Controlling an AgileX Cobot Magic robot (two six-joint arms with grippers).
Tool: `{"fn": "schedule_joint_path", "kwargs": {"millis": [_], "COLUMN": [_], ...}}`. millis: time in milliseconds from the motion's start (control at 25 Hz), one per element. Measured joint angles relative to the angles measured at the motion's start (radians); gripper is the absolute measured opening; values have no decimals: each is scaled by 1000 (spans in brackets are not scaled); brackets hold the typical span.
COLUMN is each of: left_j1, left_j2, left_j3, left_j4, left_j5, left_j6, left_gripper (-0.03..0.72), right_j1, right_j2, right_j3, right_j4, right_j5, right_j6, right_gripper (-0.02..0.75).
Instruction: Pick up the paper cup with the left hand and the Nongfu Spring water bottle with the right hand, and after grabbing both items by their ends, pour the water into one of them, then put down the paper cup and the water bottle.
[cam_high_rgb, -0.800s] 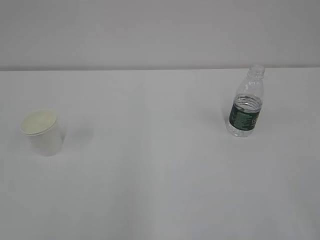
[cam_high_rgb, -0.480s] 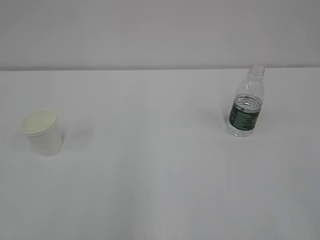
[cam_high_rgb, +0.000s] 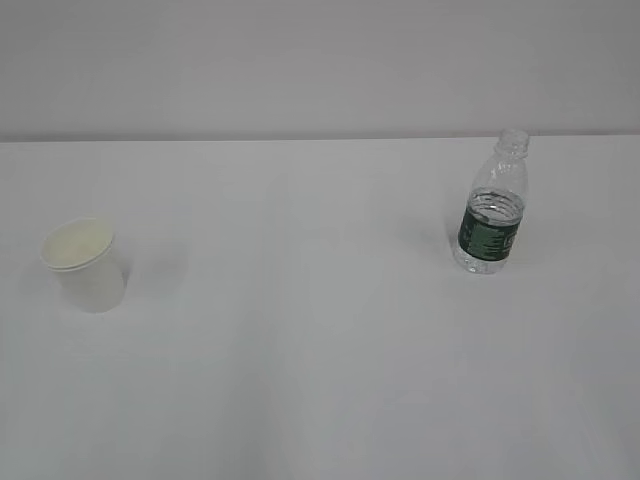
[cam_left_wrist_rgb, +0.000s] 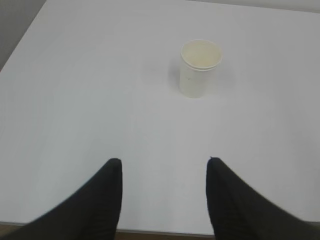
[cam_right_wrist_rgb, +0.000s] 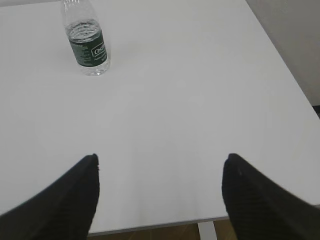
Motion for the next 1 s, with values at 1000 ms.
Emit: {"fn": "schedule_joint_path", "kwargs": {"millis": [1000], "left_j1": [0], "left_j2": [0], "left_j3": [0], "left_j4": [-2], "left_j5": [0], "left_j6": [0], "left_gripper": [330], "right_j1": [0], "right_j2": [0], "right_j3": [0], "right_j4": [5], "right_j5": [-2], "right_j6": [0], "right_gripper": [573]}}
